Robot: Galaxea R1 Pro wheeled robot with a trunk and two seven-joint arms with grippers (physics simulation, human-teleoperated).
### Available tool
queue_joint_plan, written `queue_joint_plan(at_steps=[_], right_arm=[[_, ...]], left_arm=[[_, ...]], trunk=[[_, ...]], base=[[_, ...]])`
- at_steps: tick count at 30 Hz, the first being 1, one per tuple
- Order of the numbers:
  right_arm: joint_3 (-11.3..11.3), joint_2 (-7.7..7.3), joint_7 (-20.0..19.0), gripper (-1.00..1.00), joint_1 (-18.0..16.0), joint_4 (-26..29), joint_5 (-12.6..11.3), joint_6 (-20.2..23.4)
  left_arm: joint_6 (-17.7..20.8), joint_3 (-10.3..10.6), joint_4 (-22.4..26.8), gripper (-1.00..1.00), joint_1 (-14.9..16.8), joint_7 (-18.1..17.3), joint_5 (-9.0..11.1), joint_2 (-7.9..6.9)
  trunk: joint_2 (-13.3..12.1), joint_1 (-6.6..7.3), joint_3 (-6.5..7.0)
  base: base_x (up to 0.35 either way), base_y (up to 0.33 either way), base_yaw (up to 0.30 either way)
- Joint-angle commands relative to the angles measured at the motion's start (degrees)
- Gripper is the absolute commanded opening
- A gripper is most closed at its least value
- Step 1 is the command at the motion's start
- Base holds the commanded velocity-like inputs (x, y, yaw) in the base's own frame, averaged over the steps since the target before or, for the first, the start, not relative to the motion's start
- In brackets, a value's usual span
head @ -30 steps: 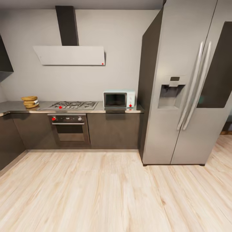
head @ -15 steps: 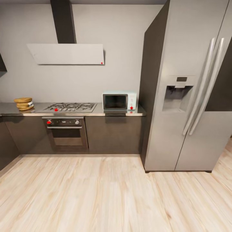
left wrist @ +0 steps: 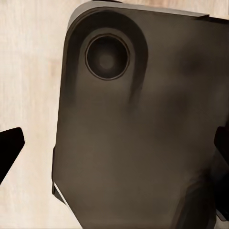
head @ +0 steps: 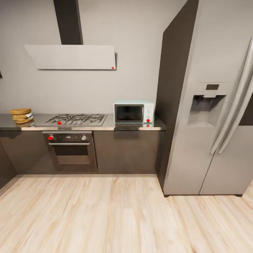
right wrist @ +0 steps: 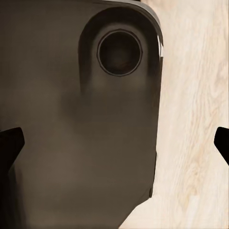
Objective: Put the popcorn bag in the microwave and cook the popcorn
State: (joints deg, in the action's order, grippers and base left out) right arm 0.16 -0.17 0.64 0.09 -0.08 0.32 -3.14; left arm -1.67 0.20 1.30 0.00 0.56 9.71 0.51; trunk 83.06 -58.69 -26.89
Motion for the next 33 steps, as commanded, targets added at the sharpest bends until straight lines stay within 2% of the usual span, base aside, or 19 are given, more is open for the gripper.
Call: queue_joint_plan(at_steps=[1, 17, 33], right_arm=[[0.0, 0.0, 0.1, 1.0, 0.0, 0.0, 0.0, -0.2], [0.1, 0.09, 0.1, 1.0, 0.0, 0.0, 0.0, -0.2], [0.1, 0.08, 0.1, 1.0, 0.0, -0.1, 0.0, -0.1]], left_arm=[[-0.1, 0.1, 0.0, 1.0, 0.0, 0.1, 0.5, 0.02], [0.1, 0.1, 0.0, 1.0, 0.0, 0.1, 0.6, 0.02], [0.1, 0.1, -0.1, 1.0, 0.0, 0.1, 0.6, 0.02]], trunk=[[0.0, -0.04, -0.04], [0.0, -0.04, -0.04], [0.0, -0.04, -0.04]], base=[[0.32, 0.183, 0.0], [0.32, 0.156, 0.0], [0.326, 0.01, 0.0]])
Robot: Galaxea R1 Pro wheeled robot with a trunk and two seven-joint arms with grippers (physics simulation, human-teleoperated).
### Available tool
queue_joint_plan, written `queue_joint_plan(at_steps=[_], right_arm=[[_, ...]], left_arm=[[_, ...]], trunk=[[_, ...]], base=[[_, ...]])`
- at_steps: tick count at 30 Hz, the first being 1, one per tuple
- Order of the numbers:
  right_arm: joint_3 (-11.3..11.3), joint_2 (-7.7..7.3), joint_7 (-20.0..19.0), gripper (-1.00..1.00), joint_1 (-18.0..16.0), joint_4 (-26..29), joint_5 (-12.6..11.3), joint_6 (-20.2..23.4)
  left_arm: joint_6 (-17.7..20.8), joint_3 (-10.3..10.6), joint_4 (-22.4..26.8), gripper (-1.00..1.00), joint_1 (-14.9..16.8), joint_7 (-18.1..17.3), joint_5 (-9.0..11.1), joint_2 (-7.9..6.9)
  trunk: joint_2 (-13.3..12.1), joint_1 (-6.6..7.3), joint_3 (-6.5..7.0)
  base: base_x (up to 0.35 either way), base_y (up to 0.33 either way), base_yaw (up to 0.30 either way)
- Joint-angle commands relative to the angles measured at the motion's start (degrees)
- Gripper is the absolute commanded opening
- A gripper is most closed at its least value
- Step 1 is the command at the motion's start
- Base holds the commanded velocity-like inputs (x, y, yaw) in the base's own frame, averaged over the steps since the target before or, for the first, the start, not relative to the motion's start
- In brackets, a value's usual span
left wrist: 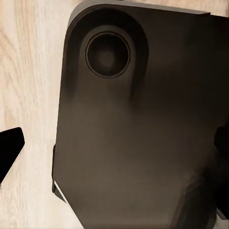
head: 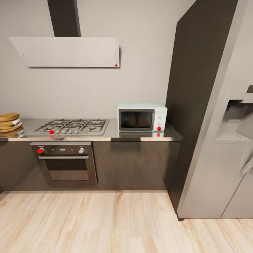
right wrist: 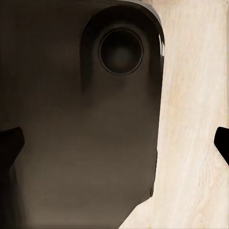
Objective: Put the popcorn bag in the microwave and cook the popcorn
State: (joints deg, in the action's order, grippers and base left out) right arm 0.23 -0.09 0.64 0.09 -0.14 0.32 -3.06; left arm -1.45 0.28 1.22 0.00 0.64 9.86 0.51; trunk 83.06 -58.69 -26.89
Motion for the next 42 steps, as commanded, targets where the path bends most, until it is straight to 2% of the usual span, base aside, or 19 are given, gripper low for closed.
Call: queue_joint_plan(at_steps=[1, 34, 42], right_arm=[[0.0, 0.0, 0.1, 1.0, 0.0, 0.0, 0.0, -0.2], [-0.1, -0.11, 0.1, 1.0, 0.0, 0.0, 0.1, -0.2], [0.0, 0.04, 0.1, 1.0, 0.0, 0.0, -0.1, 0.0]], left_arm=[[-0.1, 0.1, 0.0, 1.0, 0.0, 0.1, 0.4, 0.01], [-0.5, 0.0, 0.1, 1.0, 0.0, 0.0, 0.1, 0.01], [-0.9, 0.0, 0.1, 1.0, 0.0, 0.0, 0.0, 0.01]], trunk=[[0.0, -0.04, -0.04], [0.0, -0.04, -0.04], [0.0, -0.04, -0.04]], base=[[0.326, 0.0, 0.0], [0.326, 0.0, 0.0], [0.071, 0.0, 0.0]])
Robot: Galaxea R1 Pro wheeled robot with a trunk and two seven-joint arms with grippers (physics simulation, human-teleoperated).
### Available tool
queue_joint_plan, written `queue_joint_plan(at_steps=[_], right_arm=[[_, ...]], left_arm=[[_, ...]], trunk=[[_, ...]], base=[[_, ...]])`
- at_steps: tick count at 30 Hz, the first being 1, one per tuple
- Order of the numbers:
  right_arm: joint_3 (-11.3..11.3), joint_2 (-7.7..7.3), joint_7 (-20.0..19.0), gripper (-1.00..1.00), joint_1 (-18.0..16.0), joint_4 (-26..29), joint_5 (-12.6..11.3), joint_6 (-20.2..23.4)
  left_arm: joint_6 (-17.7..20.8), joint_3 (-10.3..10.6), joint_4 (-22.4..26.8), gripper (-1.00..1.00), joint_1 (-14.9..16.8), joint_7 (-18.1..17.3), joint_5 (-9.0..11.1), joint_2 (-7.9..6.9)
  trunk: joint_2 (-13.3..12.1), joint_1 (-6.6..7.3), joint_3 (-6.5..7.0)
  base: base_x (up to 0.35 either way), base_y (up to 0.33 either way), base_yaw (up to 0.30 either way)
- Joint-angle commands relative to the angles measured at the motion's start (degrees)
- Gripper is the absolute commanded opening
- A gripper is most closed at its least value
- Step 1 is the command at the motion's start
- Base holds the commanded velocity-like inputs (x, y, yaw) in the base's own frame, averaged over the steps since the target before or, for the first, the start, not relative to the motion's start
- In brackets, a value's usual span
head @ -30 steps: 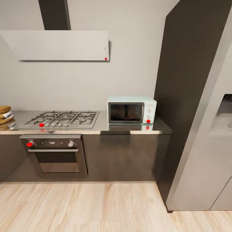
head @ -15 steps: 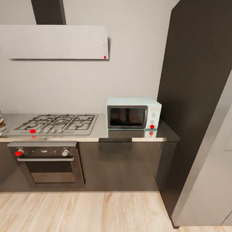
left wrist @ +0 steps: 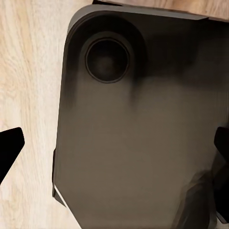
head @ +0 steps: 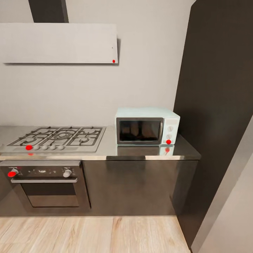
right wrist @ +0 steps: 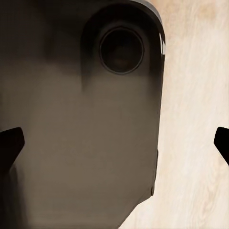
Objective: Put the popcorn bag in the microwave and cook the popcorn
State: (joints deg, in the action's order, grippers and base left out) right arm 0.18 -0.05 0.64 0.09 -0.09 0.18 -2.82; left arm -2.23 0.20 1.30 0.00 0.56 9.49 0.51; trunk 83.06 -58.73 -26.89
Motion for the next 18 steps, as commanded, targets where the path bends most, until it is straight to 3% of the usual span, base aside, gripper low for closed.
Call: queue_joint_plan(at_steps=[1, 8, 10, 14, 18], right_arm=[[0.1, 0.03, 0.1, 1.0, 0.0, 0.0, 0.0, -0.2], [-0.1, -0.34, 0.0, 1.0, 0.0, 0.8, 0.6, -0.4], [-0.1, -0.22, -0.2, 1.0, -0.1, 3.3, 0.7, -0.1], [0.0, -0.08, -0.5, 1.0, -0.1, 15.0, 0.7, 2.8], [0.0, -0.07, -0.7, 1.0, -0.1, 34.4, 0.5, 14.9]], left_arm=[[-0.2, 0.1, 0.0, 1.0, 0.0, 0.1, 0.4, 0.01], [-0.2, 0.3, 0.0, 1.0, 0.0, 0.0, 0.2, 0.01], [-0.2, 0.3, 0.0, 1.0, 0.0, 0.0, 0.3, 0.01], [-0.2, 0.4, 0.0, 1.0, 0.0, -0.1, 0.4, 0.01], [-0.1, 0.4, 0.0, 1.0, 0.0, -0.1, 0.4, 0.01]], trunk=[[0.0, 0.0, -0.04], [0.0, 0.0, -0.04], [0.0, 0.0, -0.04], [0.0, 0.0, -0.04], [0.0, 0.0, -0.04]], base=[[0.002, 0.0, 0.0], [0.079, 0.0, 0.0], [0.035, 0.0, 0.0], [0.01, 0.0, 0.0], [0.001, 0.0, 0.0]])
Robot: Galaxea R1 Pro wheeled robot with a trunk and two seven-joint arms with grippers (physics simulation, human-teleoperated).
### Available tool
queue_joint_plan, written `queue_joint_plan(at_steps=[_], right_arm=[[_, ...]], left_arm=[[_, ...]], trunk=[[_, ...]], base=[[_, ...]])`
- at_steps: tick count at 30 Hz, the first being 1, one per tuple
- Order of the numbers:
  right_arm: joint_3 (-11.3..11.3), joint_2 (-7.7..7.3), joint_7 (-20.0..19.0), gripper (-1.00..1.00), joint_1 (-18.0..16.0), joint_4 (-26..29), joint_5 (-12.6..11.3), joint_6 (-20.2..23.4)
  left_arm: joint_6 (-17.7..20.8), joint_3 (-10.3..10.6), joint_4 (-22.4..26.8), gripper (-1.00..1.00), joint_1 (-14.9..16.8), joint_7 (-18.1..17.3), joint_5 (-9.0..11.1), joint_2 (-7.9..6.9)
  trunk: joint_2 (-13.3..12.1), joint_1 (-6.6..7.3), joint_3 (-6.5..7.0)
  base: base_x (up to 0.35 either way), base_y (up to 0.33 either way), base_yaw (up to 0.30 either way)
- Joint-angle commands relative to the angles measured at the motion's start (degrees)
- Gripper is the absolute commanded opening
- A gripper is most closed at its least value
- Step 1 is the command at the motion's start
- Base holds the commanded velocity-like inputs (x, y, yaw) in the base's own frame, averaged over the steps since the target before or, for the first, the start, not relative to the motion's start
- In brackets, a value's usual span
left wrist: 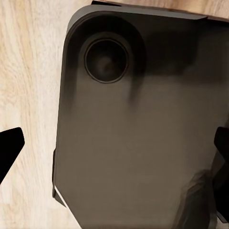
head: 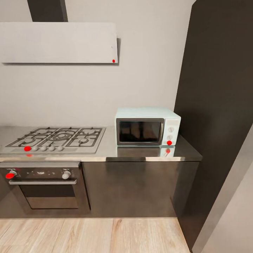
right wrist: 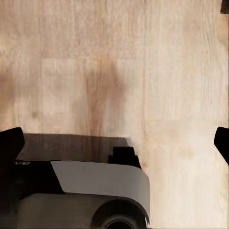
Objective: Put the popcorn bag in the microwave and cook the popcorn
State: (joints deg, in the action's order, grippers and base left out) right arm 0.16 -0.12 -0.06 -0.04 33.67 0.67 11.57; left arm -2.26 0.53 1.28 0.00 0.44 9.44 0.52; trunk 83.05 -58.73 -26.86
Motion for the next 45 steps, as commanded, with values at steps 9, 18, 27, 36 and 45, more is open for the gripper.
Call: queue_joint_plan(at_steps=[9, 18, 27, 36, 45], right_arm=[[-0.1, 0.05, -0.1, 1.0, -0.1, 41.1, -0.3, 23.4], [0.0, 1.43, 0.1, 1.0, -23.4, 52.7, -0.9, 45.3], [-0.6, 1.14, 0.7, 1.0, -42.1, 52.8, -0.3, 48.4], [-0.4, 1.95, 7.4, 1.0, -44.9, 52.6, -0.9, 45.8], [-0.5, 1.52, 5.0, 1.0, -43.3, 51.9, -1.0, 42.5]], left_arm=[[-0.1, 0.1, 0.0, 1.0, 0.0, 0.0, 0.5, -0.05], [0.1, 0.1, 0.0, 1.0, 0.0, 0.0, 0.3, -0.08], [0.2, 0.2, 0.0, 1.0, 0.0, 0.0, 0.2, -0.06], [-0.1, 0.2, 0.0, 1.0, 0.0, -0.4, 0.1, 0.01], [-0.2, 0.3, 0.0, 1.0, 0.0, -0.5, 0.1, -0.03]], trunk=[[0.0, 0.0, -0.07], [0.0, 0.0, -0.07], [0.0, 0.0, -0.07], [0.0, 0.0, -0.07], [0.0, 0.0, -0.07]], base=[[0.0, 0.0, 0.0], [0.0, 0.0, 0.0], [0.0, 0.0, 0.0], [0.0, 0.0, 0.0], [0.0, 0.0, 0.0]])
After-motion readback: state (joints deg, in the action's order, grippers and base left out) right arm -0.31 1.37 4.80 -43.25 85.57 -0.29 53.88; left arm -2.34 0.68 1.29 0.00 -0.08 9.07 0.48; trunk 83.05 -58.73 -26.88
